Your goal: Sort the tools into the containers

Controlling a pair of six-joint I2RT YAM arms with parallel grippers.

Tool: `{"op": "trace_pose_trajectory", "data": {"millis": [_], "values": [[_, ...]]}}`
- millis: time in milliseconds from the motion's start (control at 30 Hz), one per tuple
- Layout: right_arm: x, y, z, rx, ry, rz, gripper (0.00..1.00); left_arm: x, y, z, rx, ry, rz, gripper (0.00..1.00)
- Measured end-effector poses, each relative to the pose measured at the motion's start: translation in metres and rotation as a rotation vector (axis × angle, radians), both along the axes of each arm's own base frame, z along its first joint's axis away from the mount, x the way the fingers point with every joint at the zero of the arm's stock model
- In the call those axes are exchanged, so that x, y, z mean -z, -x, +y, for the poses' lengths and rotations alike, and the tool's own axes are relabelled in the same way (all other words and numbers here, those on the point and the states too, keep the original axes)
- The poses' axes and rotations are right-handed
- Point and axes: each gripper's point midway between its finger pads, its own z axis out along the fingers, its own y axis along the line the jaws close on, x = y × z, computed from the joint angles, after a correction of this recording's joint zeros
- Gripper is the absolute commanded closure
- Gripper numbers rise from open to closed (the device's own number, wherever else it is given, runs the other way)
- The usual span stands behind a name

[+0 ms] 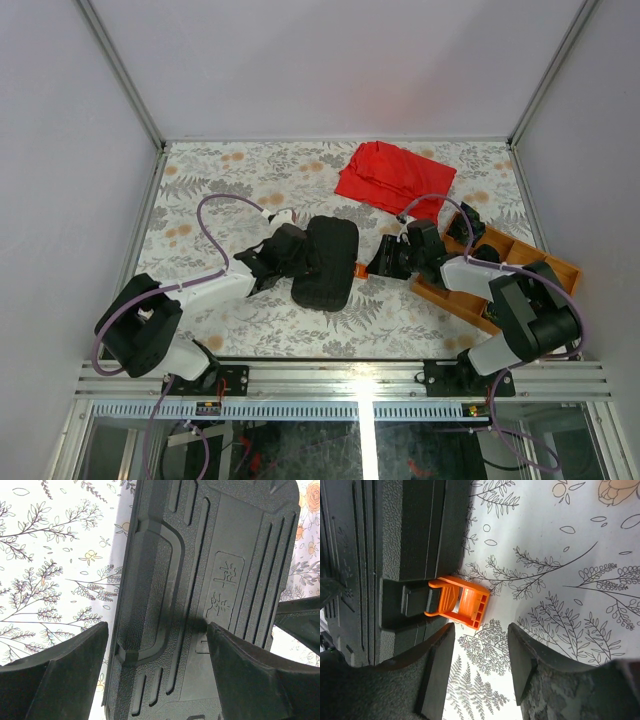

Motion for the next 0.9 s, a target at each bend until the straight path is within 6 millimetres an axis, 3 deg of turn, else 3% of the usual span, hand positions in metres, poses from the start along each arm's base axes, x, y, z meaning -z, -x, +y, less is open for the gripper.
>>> {"op": "trace_pose_trajectory", "data": {"millis": [900], "values": [[0.005,-0.002,0.024,0.035,-0.212,0.066,0.52,0.000,0.000,-0.001,0.003,0.002,0.004,0.25]]}}
